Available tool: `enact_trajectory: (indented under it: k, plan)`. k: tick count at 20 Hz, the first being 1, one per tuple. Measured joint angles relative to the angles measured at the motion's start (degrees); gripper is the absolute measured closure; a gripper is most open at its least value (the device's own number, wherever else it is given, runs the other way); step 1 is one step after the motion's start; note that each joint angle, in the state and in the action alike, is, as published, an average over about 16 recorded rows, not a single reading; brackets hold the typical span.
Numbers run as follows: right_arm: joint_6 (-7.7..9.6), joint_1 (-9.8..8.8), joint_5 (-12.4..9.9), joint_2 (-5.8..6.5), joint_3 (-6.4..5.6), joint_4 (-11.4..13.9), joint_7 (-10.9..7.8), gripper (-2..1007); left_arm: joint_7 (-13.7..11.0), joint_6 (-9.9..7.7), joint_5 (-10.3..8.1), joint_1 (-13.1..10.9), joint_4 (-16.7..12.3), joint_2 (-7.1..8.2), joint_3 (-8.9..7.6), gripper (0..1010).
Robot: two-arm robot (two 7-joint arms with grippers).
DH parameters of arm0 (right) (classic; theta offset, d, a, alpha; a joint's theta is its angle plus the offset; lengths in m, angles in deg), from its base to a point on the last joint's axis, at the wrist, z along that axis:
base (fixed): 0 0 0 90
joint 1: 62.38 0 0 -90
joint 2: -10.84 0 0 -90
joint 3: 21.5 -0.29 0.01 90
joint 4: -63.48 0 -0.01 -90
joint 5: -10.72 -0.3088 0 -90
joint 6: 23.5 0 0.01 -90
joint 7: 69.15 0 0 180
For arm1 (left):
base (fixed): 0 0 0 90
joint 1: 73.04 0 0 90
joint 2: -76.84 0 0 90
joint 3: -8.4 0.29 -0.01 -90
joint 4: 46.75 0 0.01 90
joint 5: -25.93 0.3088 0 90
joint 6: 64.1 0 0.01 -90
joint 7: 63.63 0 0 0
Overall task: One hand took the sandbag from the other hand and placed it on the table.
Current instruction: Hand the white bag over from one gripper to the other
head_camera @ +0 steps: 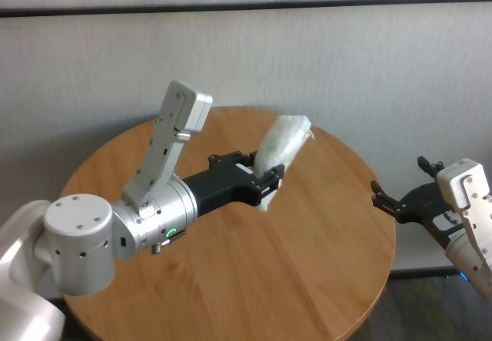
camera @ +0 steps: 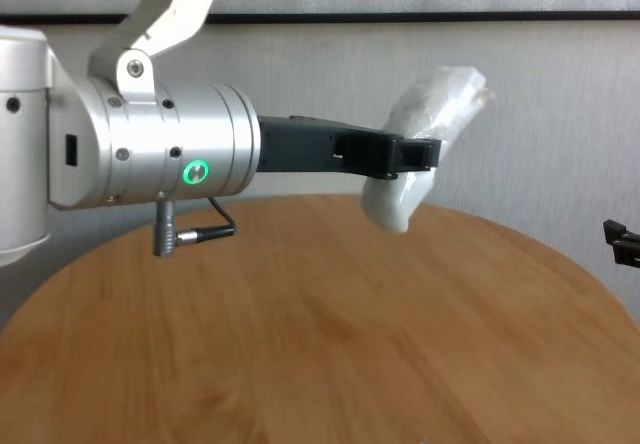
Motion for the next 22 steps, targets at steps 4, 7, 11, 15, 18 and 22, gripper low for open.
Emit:
enact_trajectory:
  k: [4,7,11,15,18,22]
  plan:
    - [0.00,0.00,0.00,0.00,0.00,0.00,0.00,5,-4.34,2.64,-0.74,1.37,2.07,1.45,0.99,540]
    - [0.00,0.00,0.00,0.00,0.00,0.00,0.00,5,-7.20,4.40,-1.57,2.34,3.77,2.59,1.47,540]
    - [0.00,0.00,0.00,0.00,0.00,0.00,0.00,5,-9.92,5.98,-3.04,3.48,5.43,3.73,1.71,540]
    - [0.00,0.00,0.00,0.00,0.00,0.00,0.00,5,-11.27,6.70,-4.26,4.31,6.15,4.30,1.77,540]
    - [-0.01,-0.01,-0.02,0.00,-0.01,0.01,-0.01,5,-11.63,6.76,-5.09,4.58,6.09,4.37,1.66,540]
    - [-0.36,-0.38,-0.61,-0.13,-0.53,0.84,-0.18,5,-11.75,6.56,-5.87,4.66,5.60,4.33,1.50,540]
